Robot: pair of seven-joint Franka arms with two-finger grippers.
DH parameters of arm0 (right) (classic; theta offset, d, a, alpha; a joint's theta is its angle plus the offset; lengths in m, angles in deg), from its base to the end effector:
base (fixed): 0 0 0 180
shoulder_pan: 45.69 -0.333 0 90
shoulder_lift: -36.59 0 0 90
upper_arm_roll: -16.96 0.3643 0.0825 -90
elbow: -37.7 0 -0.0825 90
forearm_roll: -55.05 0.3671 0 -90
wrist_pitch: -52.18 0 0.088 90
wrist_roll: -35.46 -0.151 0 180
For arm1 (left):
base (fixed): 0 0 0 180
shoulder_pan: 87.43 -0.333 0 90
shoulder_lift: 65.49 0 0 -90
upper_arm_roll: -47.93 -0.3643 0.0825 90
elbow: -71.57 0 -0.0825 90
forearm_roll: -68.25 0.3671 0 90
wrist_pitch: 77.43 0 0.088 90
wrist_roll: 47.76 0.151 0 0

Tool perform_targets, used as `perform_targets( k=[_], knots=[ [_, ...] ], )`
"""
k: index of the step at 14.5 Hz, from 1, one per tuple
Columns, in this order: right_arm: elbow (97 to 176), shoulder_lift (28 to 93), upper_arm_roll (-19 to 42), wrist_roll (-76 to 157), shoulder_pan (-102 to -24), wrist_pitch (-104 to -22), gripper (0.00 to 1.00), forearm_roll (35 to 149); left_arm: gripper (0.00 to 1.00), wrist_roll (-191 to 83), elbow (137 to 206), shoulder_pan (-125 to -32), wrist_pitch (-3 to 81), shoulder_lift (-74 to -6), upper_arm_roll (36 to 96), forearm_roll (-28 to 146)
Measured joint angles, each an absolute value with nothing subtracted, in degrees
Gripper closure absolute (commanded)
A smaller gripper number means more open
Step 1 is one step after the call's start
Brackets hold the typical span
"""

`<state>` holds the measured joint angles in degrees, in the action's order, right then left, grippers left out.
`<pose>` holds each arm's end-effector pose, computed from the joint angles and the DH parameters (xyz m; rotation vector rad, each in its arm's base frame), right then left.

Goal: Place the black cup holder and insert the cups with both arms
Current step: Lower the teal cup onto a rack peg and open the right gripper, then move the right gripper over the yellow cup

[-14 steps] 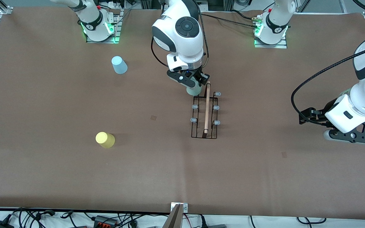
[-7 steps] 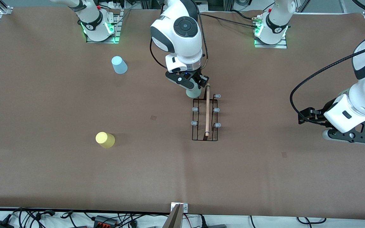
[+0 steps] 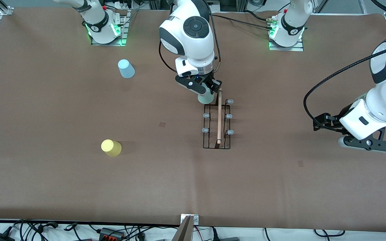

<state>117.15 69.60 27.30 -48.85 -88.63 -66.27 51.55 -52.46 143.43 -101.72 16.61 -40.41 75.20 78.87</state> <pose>0.4691 0.5741 0.3934 -2.9074 0.8198 -0.0045 0.6762 -0.0603 0.5331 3.1262 -0.1873 -0.0111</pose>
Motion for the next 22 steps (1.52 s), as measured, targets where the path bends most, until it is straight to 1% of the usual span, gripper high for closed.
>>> perform_targets(
  k=[5, 6, 7, 8, 9, 10, 16, 18, 22],
  knots=[
    [117.15, 70.58, 27.34, -48.84, -88.84, -68.04, 0.78, 51.54, 0.00, -52.46, 143.43, -101.72, 16.61, -40.41, 75.20, 78.87],
    [117.15, 70.67, 27.33, -48.84, -88.84, -68.38, 0.71, 51.54, 0.00, -52.46, 143.43, -101.72, 16.61, -40.41, 75.20, 78.87],
    [117.15, 70.81, 27.33, -48.84, -88.84, -68.44, 0.41, 51.54, 0.00, -52.46, 143.43, -101.72, 16.61, -40.41, 75.20, 78.87],
    [117.15, 71.02, 27.34, -48.84, -88.85, -68.46, 0.16, 51.54, 0.00, -52.46, 143.43, -101.72, 16.61, -40.41, 75.20, 78.87],
    [117.15, 71.27, 27.33, -48.84, -88.84, -68.54, 0.05, 51.54, 0.00, -52.46, 143.43, -101.72, 16.61, -40.41, 75.20, 78.87],
    [117.15, 71.52, 27.33, -48.84, -88.84, -68.65, 0.00, 51.54, 0.00, -52.46, 143.43, -101.72, 16.61, -40.41, 75.20, 78.87],
    [117.05, 71.14, 26.93, -47.24, -87.35, -68.82, 0.00, 51.44, 0.00, -52.46, 143.43, -101.81, 16.61, -40.41, 75.20, 78.86],
    [117.98, 69.16, 26.69, -42.38, -84.44, -67.93, 0.00, 51.44, 0.00, -52.46, 143.43, -101.93, 16.61, -40.41, 75.20, 78.86],
    [126.18, 62.37, 26.47, -25.18, -75.24, -64.70, 0.00, 51.44, 0.00, -52.46, 143.43, -102.11, 16.61, -40.41, 75.17, 78.86]
  ],
)
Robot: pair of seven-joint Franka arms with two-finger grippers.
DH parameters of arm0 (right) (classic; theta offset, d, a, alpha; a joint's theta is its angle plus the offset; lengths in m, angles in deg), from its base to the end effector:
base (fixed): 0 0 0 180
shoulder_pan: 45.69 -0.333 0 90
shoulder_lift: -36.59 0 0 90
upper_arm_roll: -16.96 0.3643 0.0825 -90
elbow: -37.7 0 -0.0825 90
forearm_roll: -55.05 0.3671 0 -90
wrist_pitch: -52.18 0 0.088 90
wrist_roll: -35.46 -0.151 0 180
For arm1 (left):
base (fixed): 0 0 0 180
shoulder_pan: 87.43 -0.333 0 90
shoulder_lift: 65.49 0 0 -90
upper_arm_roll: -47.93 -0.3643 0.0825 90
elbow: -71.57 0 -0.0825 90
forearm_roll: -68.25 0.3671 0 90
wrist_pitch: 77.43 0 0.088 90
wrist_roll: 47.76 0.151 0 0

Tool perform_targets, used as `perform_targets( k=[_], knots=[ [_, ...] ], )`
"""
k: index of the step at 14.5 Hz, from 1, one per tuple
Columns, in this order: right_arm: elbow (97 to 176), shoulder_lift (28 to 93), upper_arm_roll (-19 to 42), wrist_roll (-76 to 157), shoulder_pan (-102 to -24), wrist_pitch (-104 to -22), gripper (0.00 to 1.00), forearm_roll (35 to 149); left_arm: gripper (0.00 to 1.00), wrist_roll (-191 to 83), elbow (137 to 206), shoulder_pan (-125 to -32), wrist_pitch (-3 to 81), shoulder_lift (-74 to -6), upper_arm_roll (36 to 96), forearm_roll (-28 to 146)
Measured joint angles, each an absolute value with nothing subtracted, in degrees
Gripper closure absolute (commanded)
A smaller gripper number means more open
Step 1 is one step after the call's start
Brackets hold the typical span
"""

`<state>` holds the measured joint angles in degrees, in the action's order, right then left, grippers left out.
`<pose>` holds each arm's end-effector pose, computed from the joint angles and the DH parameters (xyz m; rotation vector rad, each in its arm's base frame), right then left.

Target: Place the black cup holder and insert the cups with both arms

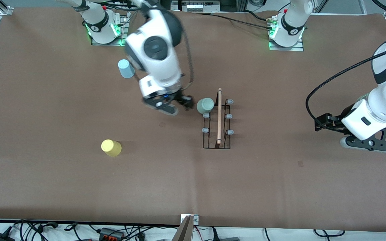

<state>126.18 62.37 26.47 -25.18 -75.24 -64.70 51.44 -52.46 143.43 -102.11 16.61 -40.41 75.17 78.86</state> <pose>0.5543 0.4208 0.4060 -3.0400 0.5653 -0.0348 0.6766 -0.0554 0.5331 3.1269 -0.1759 -0.0112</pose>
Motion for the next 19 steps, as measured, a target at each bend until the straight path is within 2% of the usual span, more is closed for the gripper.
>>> perform_targets(
  k=[3, 7, 12, 15, 17, 19],
  knots=[
    [130.12, 60.18, 24.36, -13.16, -70.47, -61.46, 0.00, 51.43, 0.00, -52.46, 143.43, -102.15, 16.61, -40.41, 75.16, 78.87],
    [134.09, 59.31, 22.71, 1.98, -63.68, -61.57, 0.00, 50.47, 0.00, -52.48, 142.94, -102.43, 16.61, -40.41, 74.92, 78.88],
    [137.51, 59.69, 22.55, 23.65, -53.35, -70.90, 0.00, 48.53, 0.00, -53.06, 141.72, -104.37, 16.14, -40.89, 74.77, 78.89],
    [138.36, 62.35, 22.55, 29.46, -50.72, -77.98, 0.00, 48.53, 0.00, -53.07, 142.00, -105.19, 12.48, -42.91, 74.63, 78.89],
    [138.49, 65.42, 22.98, 29.46, -50.93, -82.73, 0.00, 48.53, 0.00, -53.21, 144.49, -103.59, 12.41, -45.66, 70.71, 76.78],
    [138.52, 67.94, 23.30, 29.20, -51.61, -86.38, 0.00, 48.53, 0.00, -53.01, 150.11, -96.91, 16.14, -50.05, 59.45, 70.49]
  ],
)
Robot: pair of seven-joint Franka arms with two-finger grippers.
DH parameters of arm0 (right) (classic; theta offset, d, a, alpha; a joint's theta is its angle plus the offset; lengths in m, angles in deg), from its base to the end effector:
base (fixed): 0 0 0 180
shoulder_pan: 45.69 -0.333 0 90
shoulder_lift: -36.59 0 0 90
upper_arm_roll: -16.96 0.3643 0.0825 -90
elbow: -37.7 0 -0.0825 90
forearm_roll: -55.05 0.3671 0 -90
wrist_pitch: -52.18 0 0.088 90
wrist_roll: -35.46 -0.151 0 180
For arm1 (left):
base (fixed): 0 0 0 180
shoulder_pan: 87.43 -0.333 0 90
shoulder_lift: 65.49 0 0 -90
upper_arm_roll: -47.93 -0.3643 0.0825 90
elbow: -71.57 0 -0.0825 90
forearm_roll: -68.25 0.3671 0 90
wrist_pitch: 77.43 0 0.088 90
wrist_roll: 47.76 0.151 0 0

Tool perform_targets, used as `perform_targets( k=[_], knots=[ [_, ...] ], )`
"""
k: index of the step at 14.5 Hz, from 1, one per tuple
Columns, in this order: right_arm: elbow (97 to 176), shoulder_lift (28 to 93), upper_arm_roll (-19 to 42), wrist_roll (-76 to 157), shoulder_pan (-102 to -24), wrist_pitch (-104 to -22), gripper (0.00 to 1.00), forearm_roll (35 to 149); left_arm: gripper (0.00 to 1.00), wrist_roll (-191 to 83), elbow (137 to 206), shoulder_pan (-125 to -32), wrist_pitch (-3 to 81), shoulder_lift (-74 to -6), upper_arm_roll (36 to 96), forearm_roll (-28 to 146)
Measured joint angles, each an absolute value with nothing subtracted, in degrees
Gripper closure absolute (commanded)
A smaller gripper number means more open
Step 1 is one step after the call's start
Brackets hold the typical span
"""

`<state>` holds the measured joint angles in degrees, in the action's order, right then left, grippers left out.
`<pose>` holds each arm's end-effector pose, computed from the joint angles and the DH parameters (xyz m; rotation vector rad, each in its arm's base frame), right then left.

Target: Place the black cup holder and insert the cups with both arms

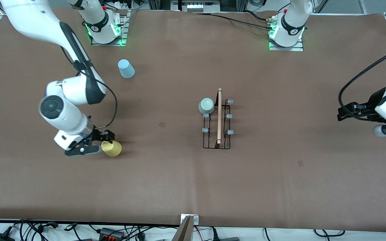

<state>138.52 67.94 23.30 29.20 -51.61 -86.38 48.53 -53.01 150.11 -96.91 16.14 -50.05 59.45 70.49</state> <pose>0.6786 0.1354 0.2775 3.1206 0.2601 0.1857 0.6344 0.0002 0.5701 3.1261 0.0947 -0.0043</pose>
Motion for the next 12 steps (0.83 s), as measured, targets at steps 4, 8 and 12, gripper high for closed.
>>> perform_targets(
  k=[4, 8, 12],
  knots=[
    [138.50, 69.61, 23.43, 29.16, -52.40, -88.08, 0.00, 48.53, 0.00, -48.39, 164.23, -87.85, 26.72, -59.36, 48.09, 66.97],
    [138.50, 70.12, 23.26, 29.16, -52.25, -88.27, 0.00, 48.53, 0.00, -47.16, 173.16, -85.57, 27.91, -67.98, 47.80, 70.84],
    [138.51, 70.81, 23.13, 29.16, -52.20, -89.38, 0.46, 48.53, 0.00, -47.14, 175.16, -85.83, 28.21, -69.25, 47.66, 70.96]
  ],
)
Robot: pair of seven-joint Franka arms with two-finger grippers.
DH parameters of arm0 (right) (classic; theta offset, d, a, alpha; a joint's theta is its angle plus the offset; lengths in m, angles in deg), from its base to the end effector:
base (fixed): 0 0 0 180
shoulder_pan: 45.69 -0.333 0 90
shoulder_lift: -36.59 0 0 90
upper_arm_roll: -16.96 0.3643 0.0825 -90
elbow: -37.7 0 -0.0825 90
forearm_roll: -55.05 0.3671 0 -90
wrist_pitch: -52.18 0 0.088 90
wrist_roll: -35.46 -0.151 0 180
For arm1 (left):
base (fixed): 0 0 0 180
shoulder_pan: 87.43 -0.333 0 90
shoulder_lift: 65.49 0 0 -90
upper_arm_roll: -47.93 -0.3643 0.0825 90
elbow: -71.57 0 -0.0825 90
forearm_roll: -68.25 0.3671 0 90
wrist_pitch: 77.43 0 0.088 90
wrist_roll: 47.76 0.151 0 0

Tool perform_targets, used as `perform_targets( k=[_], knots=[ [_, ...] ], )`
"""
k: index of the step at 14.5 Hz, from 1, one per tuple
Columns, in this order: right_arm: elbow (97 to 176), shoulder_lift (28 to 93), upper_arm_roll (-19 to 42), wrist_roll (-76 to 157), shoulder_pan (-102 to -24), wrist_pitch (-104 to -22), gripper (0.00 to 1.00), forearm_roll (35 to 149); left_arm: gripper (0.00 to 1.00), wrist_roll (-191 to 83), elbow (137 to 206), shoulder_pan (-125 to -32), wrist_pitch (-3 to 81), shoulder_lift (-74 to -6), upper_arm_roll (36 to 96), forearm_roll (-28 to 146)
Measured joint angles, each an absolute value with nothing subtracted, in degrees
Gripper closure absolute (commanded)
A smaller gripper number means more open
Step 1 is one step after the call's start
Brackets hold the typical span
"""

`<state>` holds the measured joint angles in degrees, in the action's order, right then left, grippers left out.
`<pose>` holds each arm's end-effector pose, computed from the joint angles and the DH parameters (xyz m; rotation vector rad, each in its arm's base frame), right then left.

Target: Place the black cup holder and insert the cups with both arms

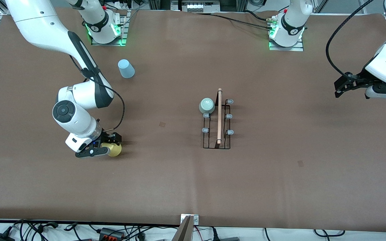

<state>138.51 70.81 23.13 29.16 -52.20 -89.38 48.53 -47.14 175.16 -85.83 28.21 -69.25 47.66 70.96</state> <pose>0.6811 0.1424 0.2484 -3.1208 -0.2726 -0.1881 0.5371 -0.0066 0.5794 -3.0916 0.0688 -0.1574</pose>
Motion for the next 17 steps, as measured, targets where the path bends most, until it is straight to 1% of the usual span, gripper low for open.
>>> perform_targets(
  k=[2, 3, 4, 6, 7, 8, 10, 12, 14, 17],
  knots=[
    [138.50, 70.90, 23.13, 29.17, -52.20, -89.55, 0.72, 48.53, 0.00, -47.10, 175.26, -86.89, 27.58, -69.25, 47.48, 69.29],
    [138.45, 70.80, 23.13, 29.20, -52.20, -89.66, 0.80, 48.53, 0.00, -46.91, 175.28, -87.45, 27.21, -69.23, 47.46, 68.58],
    [138.42, 70.75, 23.13, 29.26, -52.20, -89.66, 0.82, 48.53, 0.00, -46.71, 175.30, -87.73, 27.11, -69.18, 47.40, 68.18],
    [138.15, 70.38, 23.13, 29.29, -52.22, -88.81, 0.82, 48.35, 0.00, -46.66, 175.30, -87.78, 26.87, -69.05, 47.42, 68.11],
    [137.76, 69.65, 23.15, 29.29, -52.29, -87.06, 0.83, 48.28, 0.00, -46.65, 175.30, -87.76, 26.73, -68.98, 47.46, 68.11],
    [137.24, 68.32, 23.20, 29.26, -52.47, -84.36, 0.85, 48.28, 0.00, -46.63, 175.30, -87.70, 26.67, -68.92, 47.51, 68.11],
    [136.14, 64.01, 23.50, 27.24, -53.44, -77.33, 0.85, 48.33, 0.00, -46.62, 175.22, -87.46, 26.30, -68.92, 47.77, 68.11],
    [135.19, 58.71, 23.76, 19.26, -56.18, -70.47, 0.85, 48.59, 0.00, -46.62, 174.93, -87.34, 24.32, -68.95, 48.05, 68.11],
    [133.56, 55.14, 23.94, 9.84, -60.30, -66.53, 0.85, 50.73, 0.00, -46.62, 174.43, -87.29, 23.15, -68.97, 48.16, 68.11],
    [128.98, 54.68, 24.01, -4.62, -66.94, -65.53, 0.85, 55.05, 0.00, -46.62, 173.65, -87.27, 23.06, -68.97, 48.37, 68.11]
  ],
)
